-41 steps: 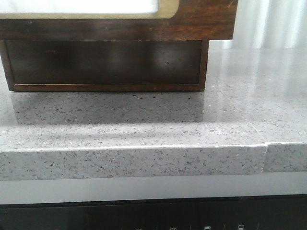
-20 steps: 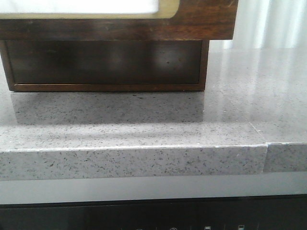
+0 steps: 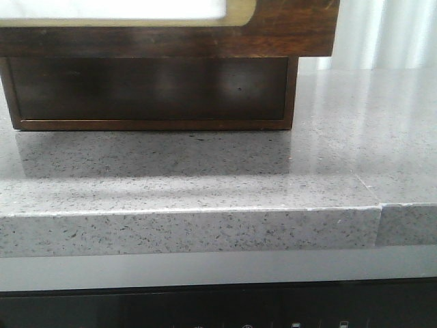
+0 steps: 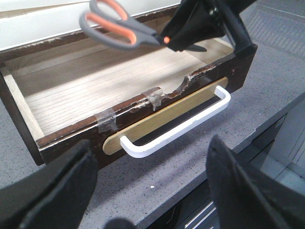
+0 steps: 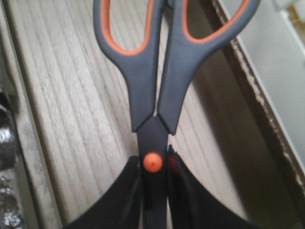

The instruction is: Put scissors in drawer with both arms

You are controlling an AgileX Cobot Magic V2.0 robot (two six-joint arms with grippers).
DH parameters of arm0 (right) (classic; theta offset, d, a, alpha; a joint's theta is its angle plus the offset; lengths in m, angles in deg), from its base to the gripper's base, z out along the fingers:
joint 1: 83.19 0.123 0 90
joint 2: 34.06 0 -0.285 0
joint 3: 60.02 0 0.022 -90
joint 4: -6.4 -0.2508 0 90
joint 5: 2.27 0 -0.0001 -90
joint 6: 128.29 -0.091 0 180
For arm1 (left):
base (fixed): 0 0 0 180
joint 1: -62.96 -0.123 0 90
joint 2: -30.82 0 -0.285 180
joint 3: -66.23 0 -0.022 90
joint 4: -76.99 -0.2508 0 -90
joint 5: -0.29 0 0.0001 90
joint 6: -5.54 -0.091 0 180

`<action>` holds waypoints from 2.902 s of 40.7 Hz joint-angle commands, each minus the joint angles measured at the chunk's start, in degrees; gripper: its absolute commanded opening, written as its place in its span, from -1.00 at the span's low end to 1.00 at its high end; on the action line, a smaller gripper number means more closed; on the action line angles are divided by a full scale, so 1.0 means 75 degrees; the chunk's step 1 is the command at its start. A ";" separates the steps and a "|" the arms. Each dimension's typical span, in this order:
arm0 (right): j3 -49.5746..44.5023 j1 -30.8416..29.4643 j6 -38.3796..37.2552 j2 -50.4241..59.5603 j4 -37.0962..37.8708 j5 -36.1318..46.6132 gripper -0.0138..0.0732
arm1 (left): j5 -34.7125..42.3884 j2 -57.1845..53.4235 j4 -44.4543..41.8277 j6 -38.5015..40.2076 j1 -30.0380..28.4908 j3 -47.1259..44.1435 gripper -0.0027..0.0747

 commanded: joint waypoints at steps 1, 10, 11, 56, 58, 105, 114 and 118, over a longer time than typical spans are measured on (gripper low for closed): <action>0.0220 0.0008 0.0071 0.0167 0.0314 0.0228 -0.45 | 0.0531 0.0069 0.0122 0.0043 0.0069 0.0257 0.31; 0.0220 0.0008 0.0063 0.0120 0.0368 0.0101 -0.16 | 0.0531 0.0069 0.0122 0.0043 0.0069 0.0257 0.31; 0.0220 0.0008 0.0063 0.0120 0.0368 0.0107 -0.08 | 0.0531 0.0069 0.0122 0.0043 0.0069 0.0257 0.31; -0.3103 0.0000 -0.4527 0.4717 0.0431 0.0997 0.11 | 0.0531 0.0069 0.0122 0.0043 0.0069 0.0257 0.31; -0.3450 0.0000 -0.4577 0.5101 0.0431 0.1038 0.11 | 0.0531 0.0069 0.0122 0.0043 0.0069 0.0257 0.31; -0.5074 0.0000 -0.4577 0.7652 0.0598 -0.0684 -0.96 | 0.0531 0.0069 0.0122 0.0043 0.0069 0.0257 -0.90; -0.5074 0.0000 -0.4577 0.7652 0.0608 -0.0515 -0.95 | 0.0531 0.0069 0.0122 0.0043 0.0069 0.0257 -0.98; -0.5074 0.0000 -0.4577 0.7652 0.0608 -0.0515 -0.95 | 0.0531 0.0069 0.0122 0.0043 0.0069 0.0257 -0.98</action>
